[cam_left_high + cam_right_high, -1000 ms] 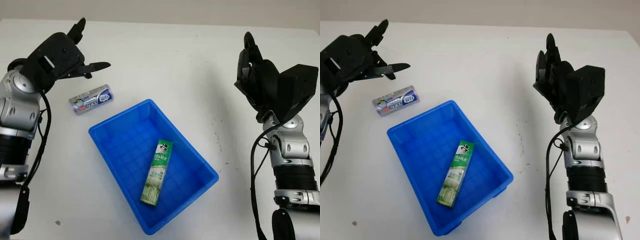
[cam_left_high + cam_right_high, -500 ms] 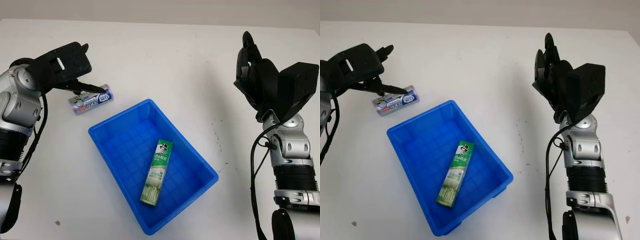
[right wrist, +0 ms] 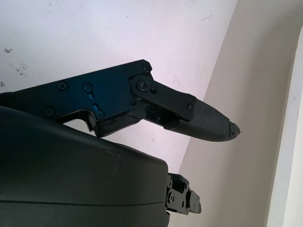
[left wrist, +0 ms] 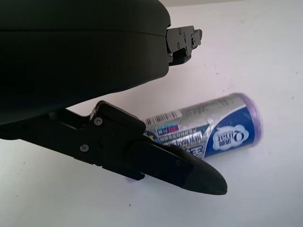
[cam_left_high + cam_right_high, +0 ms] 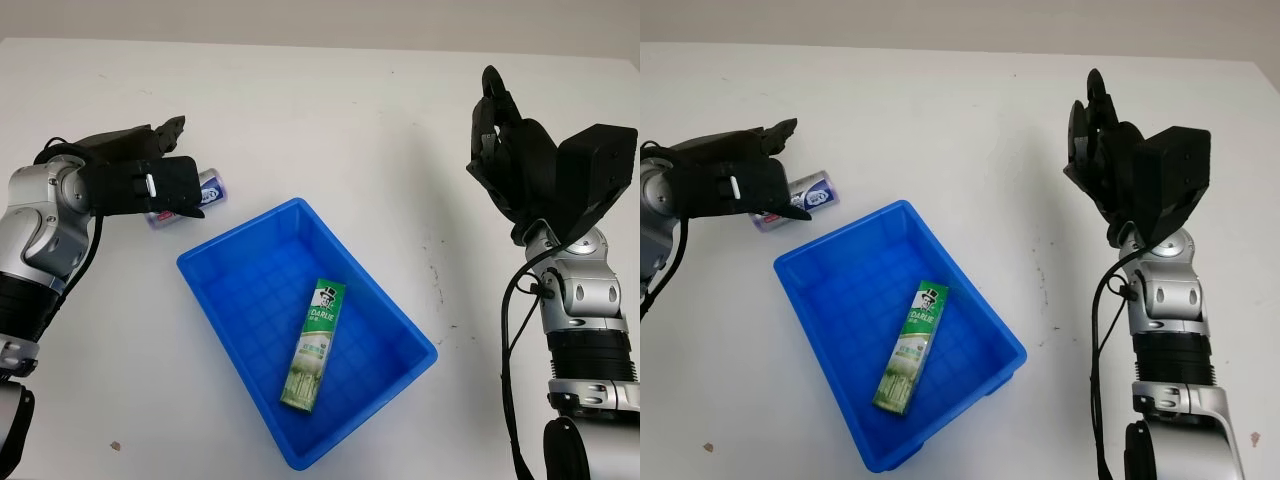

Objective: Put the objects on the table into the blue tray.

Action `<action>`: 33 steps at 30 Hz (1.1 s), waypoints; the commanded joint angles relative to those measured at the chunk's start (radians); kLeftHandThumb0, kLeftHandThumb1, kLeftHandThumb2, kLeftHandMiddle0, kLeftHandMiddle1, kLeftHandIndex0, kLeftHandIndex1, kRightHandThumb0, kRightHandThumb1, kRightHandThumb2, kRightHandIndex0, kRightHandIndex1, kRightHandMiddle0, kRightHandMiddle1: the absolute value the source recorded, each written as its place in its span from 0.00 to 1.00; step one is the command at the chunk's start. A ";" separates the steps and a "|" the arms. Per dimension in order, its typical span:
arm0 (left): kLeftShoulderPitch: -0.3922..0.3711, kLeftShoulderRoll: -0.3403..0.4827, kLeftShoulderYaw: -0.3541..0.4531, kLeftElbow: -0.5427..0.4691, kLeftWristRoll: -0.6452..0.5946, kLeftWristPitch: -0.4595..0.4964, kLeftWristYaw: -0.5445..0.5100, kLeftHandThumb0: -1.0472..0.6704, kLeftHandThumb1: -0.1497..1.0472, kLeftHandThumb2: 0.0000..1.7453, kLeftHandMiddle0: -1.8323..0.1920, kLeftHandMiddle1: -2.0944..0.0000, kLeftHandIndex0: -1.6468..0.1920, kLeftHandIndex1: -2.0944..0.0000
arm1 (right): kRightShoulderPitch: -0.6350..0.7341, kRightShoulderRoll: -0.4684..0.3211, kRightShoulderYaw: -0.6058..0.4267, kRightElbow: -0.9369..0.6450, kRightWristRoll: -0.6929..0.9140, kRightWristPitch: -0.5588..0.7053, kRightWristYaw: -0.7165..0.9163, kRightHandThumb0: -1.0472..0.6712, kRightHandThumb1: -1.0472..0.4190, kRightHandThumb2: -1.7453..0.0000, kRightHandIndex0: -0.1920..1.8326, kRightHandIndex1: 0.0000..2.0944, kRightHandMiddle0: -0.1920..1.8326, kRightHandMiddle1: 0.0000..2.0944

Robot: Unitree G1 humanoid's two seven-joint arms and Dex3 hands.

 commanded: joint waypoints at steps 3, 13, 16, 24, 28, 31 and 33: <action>0.016 0.009 0.005 -0.003 0.012 0.010 -0.001 0.10 0.99 0.04 1.00 1.00 1.00 1.00 | -0.022 -0.007 -0.012 -0.016 0.013 0.013 0.007 0.21 0.00 0.53 0.00 0.00 0.00 0.00; 0.072 -0.010 0.014 -0.056 0.009 0.070 0.033 0.15 0.92 0.03 0.82 0.06 0.74 0.87 | -0.022 -0.002 -0.018 -0.031 0.018 0.035 -0.006 0.23 0.00 0.52 0.00 0.00 0.00 0.00; 0.093 -0.002 0.000 -0.066 0.023 0.057 0.049 0.20 0.94 0.03 0.83 0.06 0.75 0.44 | -0.023 -0.002 -0.023 -0.026 0.028 0.029 -0.002 0.22 0.00 0.53 0.00 0.00 0.00 0.00; 0.123 0.016 -0.018 -0.054 0.065 -0.054 0.070 0.29 1.00 0.18 0.53 0.00 0.82 0.02 | -0.024 -0.002 -0.024 -0.031 0.031 0.043 -0.016 0.23 0.00 0.54 0.00 0.00 0.00 0.00; 0.128 0.010 -0.012 -0.041 0.068 -0.095 0.110 0.32 1.00 0.28 0.30 0.00 0.58 0.00 | -0.027 0.000 -0.025 -0.027 0.035 0.042 -0.014 0.23 0.00 0.54 0.00 0.00 0.00 0.00; 0.127 0.009 -0.012 -0.031 0.080 -0.127 0.159 0.34 1.00 0.30 0.27 0.00 0.68 0.00 | -0.031 -0.006 -0.020 -0.013 0.034 0.035 -0.001 0.22 0.00 0.54 0.00 0.00 0.00 0.00; 0.125 0.007 -0.001 -0.019 0.071 -0.151 0.189 0.34 1.00 0.30 0.28 0.00 0.70 0.00 | -0.033 -0.006 -0.019 -0.011 0.032 0.038 0.000 0.22 0.00 0.54 0.00 0.00 0.00 0.00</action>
